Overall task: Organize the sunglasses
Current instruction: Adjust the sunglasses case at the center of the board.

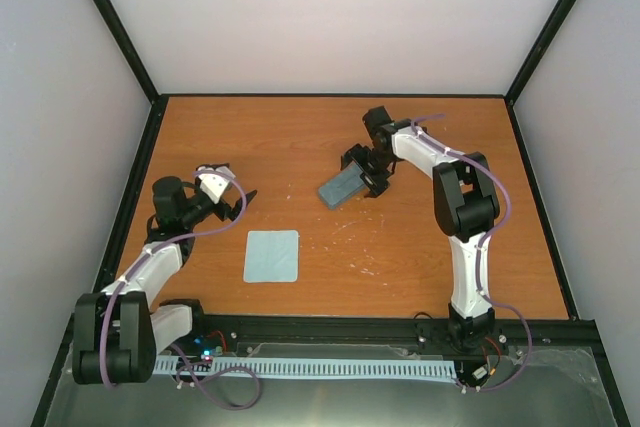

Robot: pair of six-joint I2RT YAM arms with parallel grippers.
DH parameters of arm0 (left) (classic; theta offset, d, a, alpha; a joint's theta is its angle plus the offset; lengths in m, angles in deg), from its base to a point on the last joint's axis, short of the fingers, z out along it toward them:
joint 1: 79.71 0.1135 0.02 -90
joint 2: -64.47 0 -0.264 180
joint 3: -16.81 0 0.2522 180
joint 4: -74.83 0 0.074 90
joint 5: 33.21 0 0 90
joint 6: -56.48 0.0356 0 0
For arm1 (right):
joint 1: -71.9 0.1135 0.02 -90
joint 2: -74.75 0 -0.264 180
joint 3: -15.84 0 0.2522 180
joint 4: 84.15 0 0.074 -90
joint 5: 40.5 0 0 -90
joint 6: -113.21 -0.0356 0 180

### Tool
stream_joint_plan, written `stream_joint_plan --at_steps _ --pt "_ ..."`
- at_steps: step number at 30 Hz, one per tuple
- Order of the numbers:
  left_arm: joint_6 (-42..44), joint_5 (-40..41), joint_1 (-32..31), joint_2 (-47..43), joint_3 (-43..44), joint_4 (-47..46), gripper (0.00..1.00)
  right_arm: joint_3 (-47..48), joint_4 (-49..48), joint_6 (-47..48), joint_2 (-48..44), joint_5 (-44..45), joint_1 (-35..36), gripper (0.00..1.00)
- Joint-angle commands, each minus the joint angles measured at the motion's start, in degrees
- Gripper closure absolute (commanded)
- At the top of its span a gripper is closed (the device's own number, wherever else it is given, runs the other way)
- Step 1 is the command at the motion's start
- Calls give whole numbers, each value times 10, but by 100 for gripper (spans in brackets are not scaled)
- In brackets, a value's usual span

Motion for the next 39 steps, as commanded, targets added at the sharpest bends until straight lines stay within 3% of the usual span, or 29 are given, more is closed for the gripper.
stream_joint_plan --at_steps 1,4,5,6,8,10,13,18,21,27,31,37,39 --pt "9 -10 -2 7 11 -15 1 8 28 65 -5 -3 2 0" --pt "8 -9 -3 9 10 -16 1 20 21 163 -36 45 5 0" --pt "11 -14 -3 9 10 -17 1 33 31 208 -48 88 5 5" --pt "20 -30 -3 9 11 -18 5 50 47 249 -58 145 6 14" --pt "39 -81 -3 12 14 -17 22 92 94 310 -66 280 5 30" --pt "36 -134 -3 24 28 -16 35 136 131 341 -51 393 -5 54" --pt "35 -161 -37 49 68 4 43 156 108 378 -9 404 -40 95" --pt "39 -157 -135 113 141 86 46 200 91 414 67 376 -66 97" --pt "7 -186 -175 197 209 133 53 199 73 431 77 334 -66 97" --pt "43 -180 -213 380 384 277 74 169 46 468 69 266 -66 97" --pt "95 -129 -251 462 468 382 80 151 33 486 59 271 -66 97" --pt "107 -89 -287 575 593 551 99 145 29 496 61 234 -66 97" --pt "117 -72 -289 600 616 597 100 139 22 496 60 217 -66 97"
